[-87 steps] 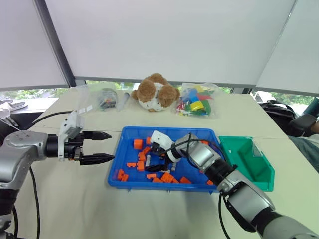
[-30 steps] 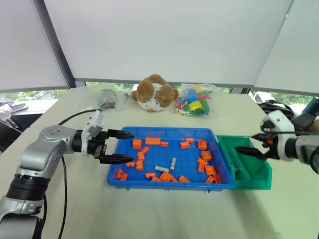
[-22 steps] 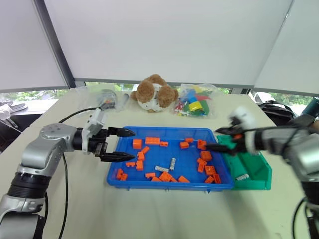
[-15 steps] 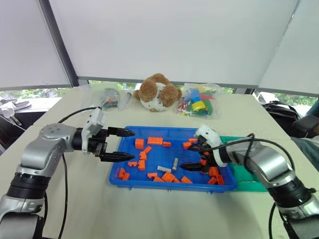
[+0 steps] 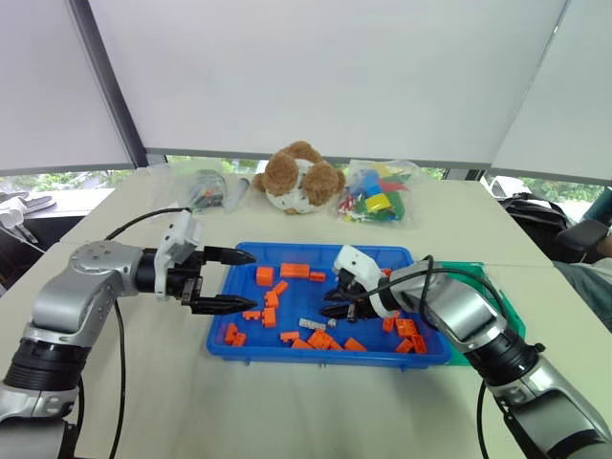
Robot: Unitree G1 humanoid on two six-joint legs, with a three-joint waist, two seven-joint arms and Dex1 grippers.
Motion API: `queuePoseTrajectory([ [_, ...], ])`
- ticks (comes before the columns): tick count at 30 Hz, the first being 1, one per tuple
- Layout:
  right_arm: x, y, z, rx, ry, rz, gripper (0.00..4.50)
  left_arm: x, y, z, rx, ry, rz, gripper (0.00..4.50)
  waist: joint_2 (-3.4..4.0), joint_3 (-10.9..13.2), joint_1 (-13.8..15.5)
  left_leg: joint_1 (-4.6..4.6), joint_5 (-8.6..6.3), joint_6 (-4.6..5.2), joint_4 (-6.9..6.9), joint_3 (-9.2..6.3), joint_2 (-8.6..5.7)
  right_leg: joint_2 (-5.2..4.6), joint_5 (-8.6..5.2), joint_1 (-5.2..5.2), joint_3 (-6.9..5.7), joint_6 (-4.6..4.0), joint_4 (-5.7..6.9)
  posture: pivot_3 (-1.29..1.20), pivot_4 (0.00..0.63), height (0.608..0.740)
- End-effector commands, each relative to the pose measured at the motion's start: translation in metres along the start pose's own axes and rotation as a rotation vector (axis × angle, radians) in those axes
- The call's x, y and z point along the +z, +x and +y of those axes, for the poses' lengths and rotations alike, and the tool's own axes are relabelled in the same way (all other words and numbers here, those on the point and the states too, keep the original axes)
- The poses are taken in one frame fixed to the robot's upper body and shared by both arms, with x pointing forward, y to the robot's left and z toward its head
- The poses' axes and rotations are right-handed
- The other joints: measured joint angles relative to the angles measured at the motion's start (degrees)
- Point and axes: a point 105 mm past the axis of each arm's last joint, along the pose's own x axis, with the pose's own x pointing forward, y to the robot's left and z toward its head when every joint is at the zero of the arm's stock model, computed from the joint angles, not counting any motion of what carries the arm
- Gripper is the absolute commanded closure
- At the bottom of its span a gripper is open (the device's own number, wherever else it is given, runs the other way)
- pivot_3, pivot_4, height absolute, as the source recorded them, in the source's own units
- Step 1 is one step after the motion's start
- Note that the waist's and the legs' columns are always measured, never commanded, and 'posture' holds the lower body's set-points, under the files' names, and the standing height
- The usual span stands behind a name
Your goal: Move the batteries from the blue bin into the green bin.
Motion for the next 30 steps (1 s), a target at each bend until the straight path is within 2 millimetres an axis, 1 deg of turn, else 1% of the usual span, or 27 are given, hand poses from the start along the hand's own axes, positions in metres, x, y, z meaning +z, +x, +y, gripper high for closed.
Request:
queuePoseTrajectory([
  [1,0.013,0.003,0.003,0.013,-0.039,-0.019,3.33,0.012,-0.005,-0.002,0.015,0.044,-0.017,0.0,0.0,0.0,0.0,0.0,0.0,0.0,0.0,0.0,0.0,0.0,0.0,0.0,0.0,0.0,0.0,0.0,0.15,0.74],
  [13,0.012,0.019,0.015,0.042,-0.034,0.011,3.33,0.012,-0.004,-0.002,0.024,0.041,-0.02,0.0,0.0,0.0,-0.04,0.0,0.01,-0.01,0.0,-0.01,0.0,0.0,0.0,0.0,-0.01,0.0,0.02,0.0,0.15,0.74],
  [20,0.0,0.027,0.012,0.022,-0.054,0.07,3.33,0.012,-0.003,-0.001,0.025,0.042,-0.022,0.0,0.0,0.0,-0.04,0.0,0.01,-0.01,0.01,0.0,0.0,0.0,0.0,0.0,-0.01,0.0,0.02,0.0,0.15,0.74],
  [24,-0.013,0.034,0.006,-0.003,-0.084,0.13,3.33,0.012,-0.003,-0.001,0.03,0.045,-0.021,0.0,0.0,0.0,-0.05,0.0,0.01,-0.01,0.01,-0.01,-0.01,0.0,0.0,0.0,-0.01,0.0,0.02,0.0,0.15,0.74],
  [30,-0.016,0.039,0.006,0.001,-0.122,0.15,3.33,0.012,-0.003,0.0,0.036,0.048,-0.021,0.0,-0.01,-0.01,-0.09,0.08,0.01,-0.02,0.01,-0.01,0.0,0.01,0.0,0.04,-0.01,0.0,0.05,0.0,0.15,0.74],
])
